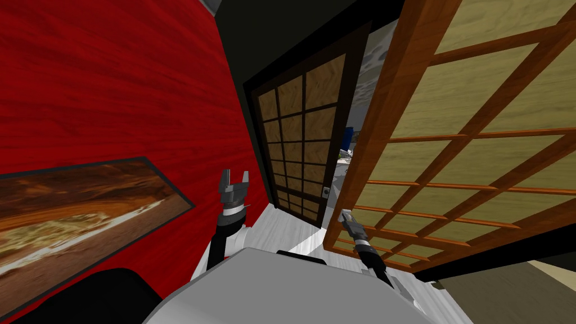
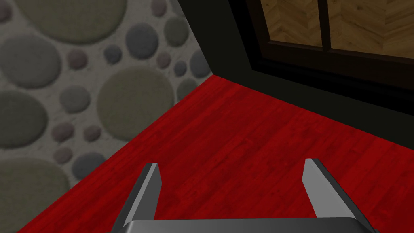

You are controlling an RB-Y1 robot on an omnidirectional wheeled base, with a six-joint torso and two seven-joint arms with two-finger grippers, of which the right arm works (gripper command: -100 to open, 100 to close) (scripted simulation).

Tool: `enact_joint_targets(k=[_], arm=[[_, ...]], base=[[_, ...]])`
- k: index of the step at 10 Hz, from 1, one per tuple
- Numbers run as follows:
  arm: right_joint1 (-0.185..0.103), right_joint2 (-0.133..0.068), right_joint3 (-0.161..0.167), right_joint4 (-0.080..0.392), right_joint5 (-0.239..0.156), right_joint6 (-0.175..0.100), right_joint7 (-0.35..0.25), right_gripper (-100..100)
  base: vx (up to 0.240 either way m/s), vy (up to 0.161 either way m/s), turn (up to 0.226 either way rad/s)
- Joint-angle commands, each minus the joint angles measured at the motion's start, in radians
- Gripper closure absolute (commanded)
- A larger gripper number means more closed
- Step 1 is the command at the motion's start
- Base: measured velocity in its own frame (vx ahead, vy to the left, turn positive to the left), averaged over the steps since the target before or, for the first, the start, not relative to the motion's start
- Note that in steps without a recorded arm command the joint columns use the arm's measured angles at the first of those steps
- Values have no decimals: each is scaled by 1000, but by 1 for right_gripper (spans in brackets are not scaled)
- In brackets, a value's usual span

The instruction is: Pull the door open

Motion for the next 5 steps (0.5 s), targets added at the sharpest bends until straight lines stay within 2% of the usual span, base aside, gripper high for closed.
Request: enact_joint_targets(k=[1,4,5], arm=[[0,1,1,0,0,-1,0,100],[0,1,1,0,0,-1,0,100],[0,-2,8,0,-14,0,-31,100]], base=[[0,0,0],[0,0,0],[-21,-9,45]])
